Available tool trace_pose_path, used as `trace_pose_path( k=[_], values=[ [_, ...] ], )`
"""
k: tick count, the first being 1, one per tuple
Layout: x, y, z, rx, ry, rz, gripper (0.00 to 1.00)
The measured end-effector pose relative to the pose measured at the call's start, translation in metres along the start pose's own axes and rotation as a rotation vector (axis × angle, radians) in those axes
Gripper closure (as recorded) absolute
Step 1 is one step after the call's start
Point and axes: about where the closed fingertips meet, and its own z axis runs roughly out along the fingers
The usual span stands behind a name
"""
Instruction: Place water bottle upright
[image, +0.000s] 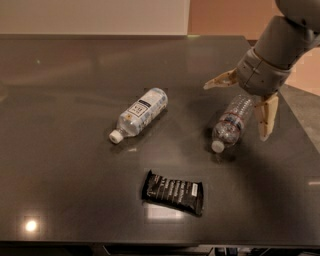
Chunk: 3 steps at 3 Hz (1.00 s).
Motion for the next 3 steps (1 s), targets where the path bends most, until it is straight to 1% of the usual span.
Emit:
trace_pose_path(
  k=[1, 2, 3],
  values=[
    [0.0, 0.003, 0.018, -0.076, -0.003, -0.122, 0.0],
    [0.001, 0.008, 0.03, -0.138, -0.006, -0.21, 0.0],
    [0.001, 0.011, 0.037, -0.176, -0.005, -0.258, 0.18]
  ],
)
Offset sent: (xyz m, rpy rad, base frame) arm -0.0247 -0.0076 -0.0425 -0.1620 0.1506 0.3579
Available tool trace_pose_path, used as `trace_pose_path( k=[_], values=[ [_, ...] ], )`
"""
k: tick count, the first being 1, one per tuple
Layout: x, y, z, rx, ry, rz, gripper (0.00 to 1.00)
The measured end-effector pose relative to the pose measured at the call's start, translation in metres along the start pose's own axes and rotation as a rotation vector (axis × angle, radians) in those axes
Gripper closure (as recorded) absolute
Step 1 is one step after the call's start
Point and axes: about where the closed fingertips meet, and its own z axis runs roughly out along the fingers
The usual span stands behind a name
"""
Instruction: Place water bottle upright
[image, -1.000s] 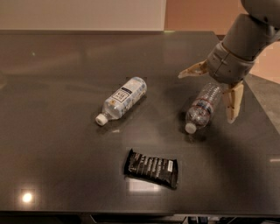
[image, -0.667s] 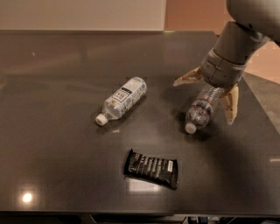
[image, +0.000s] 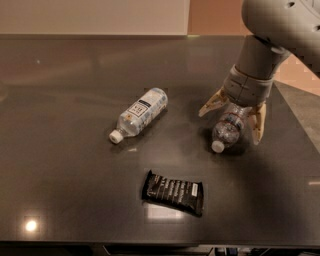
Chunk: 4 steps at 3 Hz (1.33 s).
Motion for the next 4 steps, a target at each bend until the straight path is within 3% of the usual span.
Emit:
trace_pose_path(
  k=[2, 3, 4],
  values=[
    [0.006, -0.002, 0.006, -0.02, 0.01, -0.014, 0.65],
    [0.006, -0.008, -0.007, 0.027, 0.006, 0.058, 0.88],
    [0.001, -0.017, -0.029, 0.095, -0.04, 0.19, 1.0]
  ],
)
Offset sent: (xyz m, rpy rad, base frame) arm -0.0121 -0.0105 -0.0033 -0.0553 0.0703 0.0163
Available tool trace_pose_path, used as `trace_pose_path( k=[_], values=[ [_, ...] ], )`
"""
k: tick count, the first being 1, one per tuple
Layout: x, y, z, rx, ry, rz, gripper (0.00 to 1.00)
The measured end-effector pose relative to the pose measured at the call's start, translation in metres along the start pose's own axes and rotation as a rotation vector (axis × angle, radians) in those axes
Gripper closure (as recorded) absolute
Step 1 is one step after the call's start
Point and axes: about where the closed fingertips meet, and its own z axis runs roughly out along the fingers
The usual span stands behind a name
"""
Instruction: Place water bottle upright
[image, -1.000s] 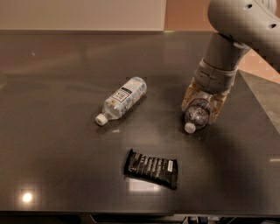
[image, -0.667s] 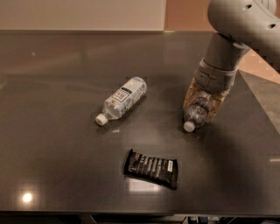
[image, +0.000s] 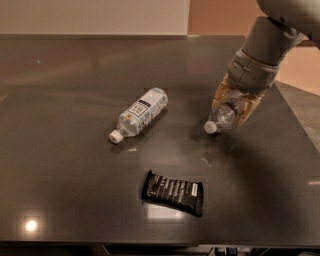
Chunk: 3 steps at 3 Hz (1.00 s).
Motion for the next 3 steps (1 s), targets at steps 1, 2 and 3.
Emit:
trace_pose_path(
  k=[1, 2, 3],
  values=[
    [-0.012, -0.011, -0.019, 0.068, -0.074, 0.159, 1.0],
    [-0.025, -0.021, -0.033, 0.135, -0.188, 0.329, 1.0],
    [-0.04, -0.027, -0.045, 0.197, -0.317, 0.469, 1.0]
  ],
)
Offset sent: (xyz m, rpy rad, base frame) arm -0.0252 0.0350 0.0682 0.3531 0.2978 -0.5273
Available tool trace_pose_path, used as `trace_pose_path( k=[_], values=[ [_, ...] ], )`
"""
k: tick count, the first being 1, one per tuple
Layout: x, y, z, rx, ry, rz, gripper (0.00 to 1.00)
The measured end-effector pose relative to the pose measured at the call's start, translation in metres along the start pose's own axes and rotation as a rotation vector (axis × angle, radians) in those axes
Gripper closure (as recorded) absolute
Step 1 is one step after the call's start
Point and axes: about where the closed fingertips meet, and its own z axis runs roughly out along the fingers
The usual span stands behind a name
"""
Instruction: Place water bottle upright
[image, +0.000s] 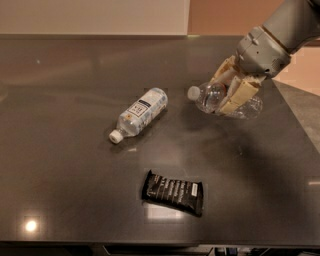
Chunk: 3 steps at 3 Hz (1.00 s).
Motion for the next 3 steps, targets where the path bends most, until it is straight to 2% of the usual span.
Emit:
trace_pose_path(
  k=[1, 3],
  values=[
    [-0.013, 0.005, -0.008, 0.069, -0.129, 0.105, 1.0],
    [-0.018, 0.008, -0.018, 0.183, -0.413, 0.216, 1.0]
  ],
)
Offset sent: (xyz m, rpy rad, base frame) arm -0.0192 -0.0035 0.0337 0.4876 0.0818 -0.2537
